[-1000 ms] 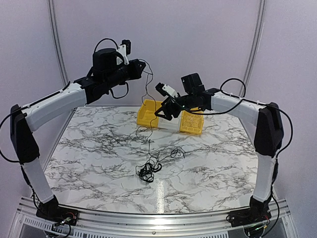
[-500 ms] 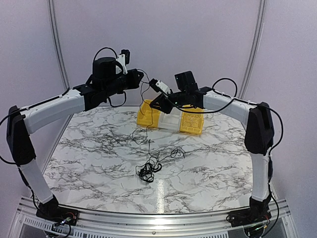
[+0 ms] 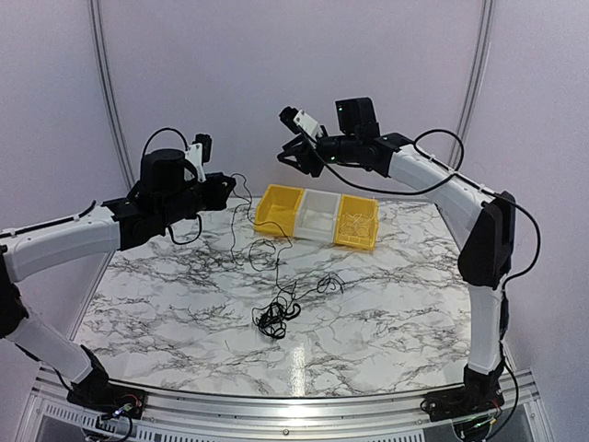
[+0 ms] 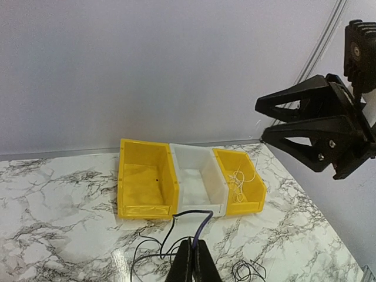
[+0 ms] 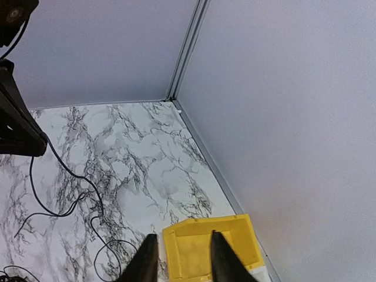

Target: Untangle the cables

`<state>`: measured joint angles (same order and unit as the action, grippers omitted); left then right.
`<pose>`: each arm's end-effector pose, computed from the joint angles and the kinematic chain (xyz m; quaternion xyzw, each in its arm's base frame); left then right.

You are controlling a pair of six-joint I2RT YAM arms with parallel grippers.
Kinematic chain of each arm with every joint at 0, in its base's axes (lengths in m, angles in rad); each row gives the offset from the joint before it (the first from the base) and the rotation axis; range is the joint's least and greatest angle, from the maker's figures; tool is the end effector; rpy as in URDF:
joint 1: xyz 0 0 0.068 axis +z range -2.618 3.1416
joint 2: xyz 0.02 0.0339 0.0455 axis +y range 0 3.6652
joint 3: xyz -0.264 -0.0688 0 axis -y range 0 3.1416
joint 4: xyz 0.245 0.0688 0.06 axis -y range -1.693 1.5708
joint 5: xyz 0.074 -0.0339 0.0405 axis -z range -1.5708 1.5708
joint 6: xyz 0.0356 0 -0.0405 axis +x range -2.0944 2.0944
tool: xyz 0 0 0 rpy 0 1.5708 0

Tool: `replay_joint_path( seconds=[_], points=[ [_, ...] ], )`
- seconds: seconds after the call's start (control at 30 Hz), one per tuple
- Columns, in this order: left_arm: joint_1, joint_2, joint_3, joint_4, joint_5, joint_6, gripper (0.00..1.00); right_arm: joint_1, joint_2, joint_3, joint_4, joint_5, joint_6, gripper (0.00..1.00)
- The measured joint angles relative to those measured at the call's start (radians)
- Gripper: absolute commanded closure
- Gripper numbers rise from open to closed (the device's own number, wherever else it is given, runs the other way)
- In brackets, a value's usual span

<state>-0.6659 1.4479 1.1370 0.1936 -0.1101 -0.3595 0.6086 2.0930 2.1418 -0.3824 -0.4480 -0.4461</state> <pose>0.2760 -0.2118 0.3449 0.0777 0.7430 -0.2896 0.5983 0.3962 0.2949 0.3795 -0.5111 0.6216 0.2263 0.5489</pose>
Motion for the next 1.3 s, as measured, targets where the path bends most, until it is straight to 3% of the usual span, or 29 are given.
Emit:
replay_joint_path(
  seconds=[0.13, 0.23, 0.47, 0.8, 1.3],
  points=[
    [0.000, -0.059, -0.095, 0.023, -0.025, -0.017, 1.00, 0.010, -0.030, -0.091, -0.008, -0.010, -0.018, 0.43],
    [0.000, -0.110, -0.186, 0.040, -0.048, -0.047, 1.00, 0.022, -0.023, -0.169, -0.057, -0.015, -0.050, 0.42],
    [0.021, -0.103, -0.372, 0.053, -0.078, -0.115, 1.00, 0.050, 0.111, -0.196, -0.186, -0.009, -0.124, 0.35],
    [0.024, -0.076, -0.397, 0.108, -0.066, -0.153, 1.00, 0.145, 0.260, -0.146, -0.219, 0.153, -0.188, 0.38],
    [0.028, -0.076, -0.418, 0.119, -0.055, -0.166, 1.00, 0.150, 0.364, -0.011, -0.017, 0.347, -0.267, 0.36]
  ],
)
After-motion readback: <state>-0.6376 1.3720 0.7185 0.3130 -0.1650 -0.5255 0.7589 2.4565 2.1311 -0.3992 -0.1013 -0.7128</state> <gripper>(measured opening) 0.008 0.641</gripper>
